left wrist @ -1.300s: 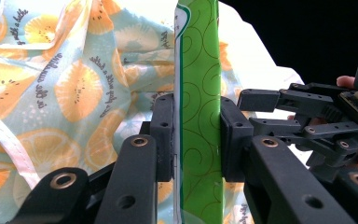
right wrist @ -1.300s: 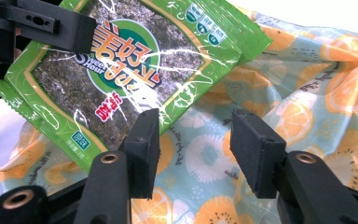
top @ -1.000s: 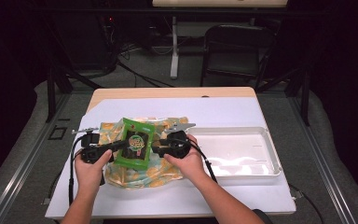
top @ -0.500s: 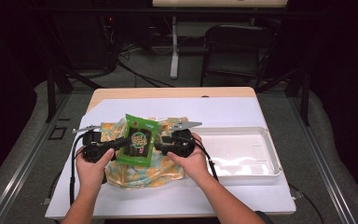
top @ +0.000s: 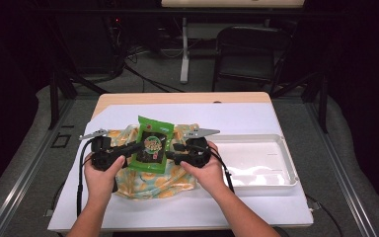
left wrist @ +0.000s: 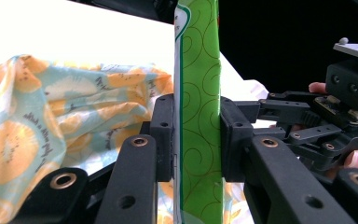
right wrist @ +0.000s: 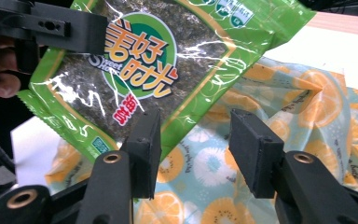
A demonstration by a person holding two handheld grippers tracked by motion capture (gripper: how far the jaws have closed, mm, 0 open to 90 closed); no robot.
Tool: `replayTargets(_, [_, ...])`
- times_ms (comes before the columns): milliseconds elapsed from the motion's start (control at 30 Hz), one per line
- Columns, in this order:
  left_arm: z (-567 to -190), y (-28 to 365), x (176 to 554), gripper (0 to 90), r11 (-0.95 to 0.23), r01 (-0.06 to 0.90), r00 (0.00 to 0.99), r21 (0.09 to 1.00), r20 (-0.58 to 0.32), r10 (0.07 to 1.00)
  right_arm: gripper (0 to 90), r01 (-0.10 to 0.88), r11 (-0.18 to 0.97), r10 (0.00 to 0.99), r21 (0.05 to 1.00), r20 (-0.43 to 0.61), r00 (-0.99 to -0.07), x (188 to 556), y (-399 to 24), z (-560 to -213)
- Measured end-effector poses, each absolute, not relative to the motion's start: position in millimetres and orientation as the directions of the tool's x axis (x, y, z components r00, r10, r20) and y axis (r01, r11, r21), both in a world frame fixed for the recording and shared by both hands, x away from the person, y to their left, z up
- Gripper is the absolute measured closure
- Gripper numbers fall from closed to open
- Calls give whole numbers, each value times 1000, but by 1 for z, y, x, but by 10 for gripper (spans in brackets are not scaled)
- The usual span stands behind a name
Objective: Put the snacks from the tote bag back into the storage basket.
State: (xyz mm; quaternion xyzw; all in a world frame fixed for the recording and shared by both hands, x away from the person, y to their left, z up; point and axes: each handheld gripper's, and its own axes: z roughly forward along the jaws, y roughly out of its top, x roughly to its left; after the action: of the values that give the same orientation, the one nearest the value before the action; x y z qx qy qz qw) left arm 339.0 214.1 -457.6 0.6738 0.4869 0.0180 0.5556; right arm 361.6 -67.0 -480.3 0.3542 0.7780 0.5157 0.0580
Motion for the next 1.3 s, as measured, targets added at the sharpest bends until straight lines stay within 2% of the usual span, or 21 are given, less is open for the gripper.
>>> replayTargets(767, [-458,181,344,719,31,602,619,798,-490,614,515,565,136,582,814,396,-710,361,-91,-484])
replayTargets(1300, [-460,145,354,717,-20,570,674,822,-453,584,545,580,63,650,812,408,-641,354,-124,-482])
